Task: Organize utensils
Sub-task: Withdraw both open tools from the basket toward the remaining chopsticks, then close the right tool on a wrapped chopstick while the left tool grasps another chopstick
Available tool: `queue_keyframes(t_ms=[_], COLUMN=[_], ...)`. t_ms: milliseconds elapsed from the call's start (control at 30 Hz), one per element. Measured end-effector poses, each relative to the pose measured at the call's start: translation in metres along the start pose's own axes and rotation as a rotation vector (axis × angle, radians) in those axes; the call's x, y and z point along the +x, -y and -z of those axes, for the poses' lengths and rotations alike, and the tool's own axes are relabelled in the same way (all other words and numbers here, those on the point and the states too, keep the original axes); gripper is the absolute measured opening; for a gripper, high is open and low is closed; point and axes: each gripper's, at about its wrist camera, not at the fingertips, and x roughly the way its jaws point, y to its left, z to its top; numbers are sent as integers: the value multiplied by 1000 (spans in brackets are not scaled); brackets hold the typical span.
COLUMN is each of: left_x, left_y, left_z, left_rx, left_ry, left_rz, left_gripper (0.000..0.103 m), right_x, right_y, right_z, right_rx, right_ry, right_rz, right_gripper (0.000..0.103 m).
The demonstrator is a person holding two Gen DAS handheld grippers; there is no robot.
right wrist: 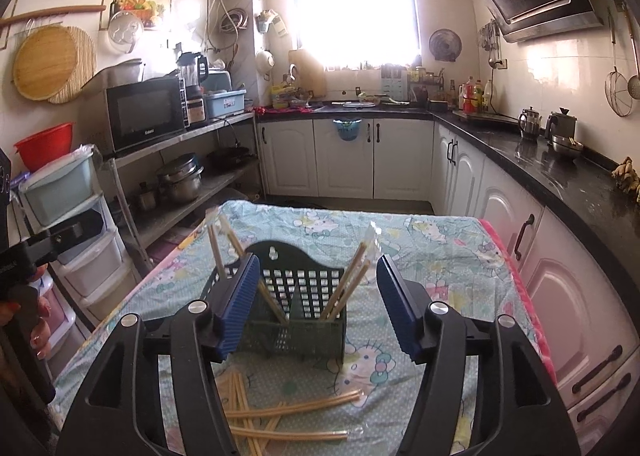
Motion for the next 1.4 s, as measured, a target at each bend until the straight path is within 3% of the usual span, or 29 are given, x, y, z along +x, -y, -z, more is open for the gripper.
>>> queue_keyframes(t_ms=[533,967,1267,1400], left_x=[2,18,30,34], left_y=[-23,-31,-41,-43], left_z=[68,109,145,163], left_rx=[-41,-97,-201,-253], left_ry=[-135,-253,-369,-418], left_rz=[-40,13,87,128], left_gripper=[93,93,92,83], right_x=[5,12,24,32], right_y=[-8,-2,14,21], right_z=[49,92,117,126], right_rx=[-8,-1,18,24], right_ry=[-97,-197,-262,-287], right_rz=[5,34,63,73], right_gripper=[62,63,63,63])
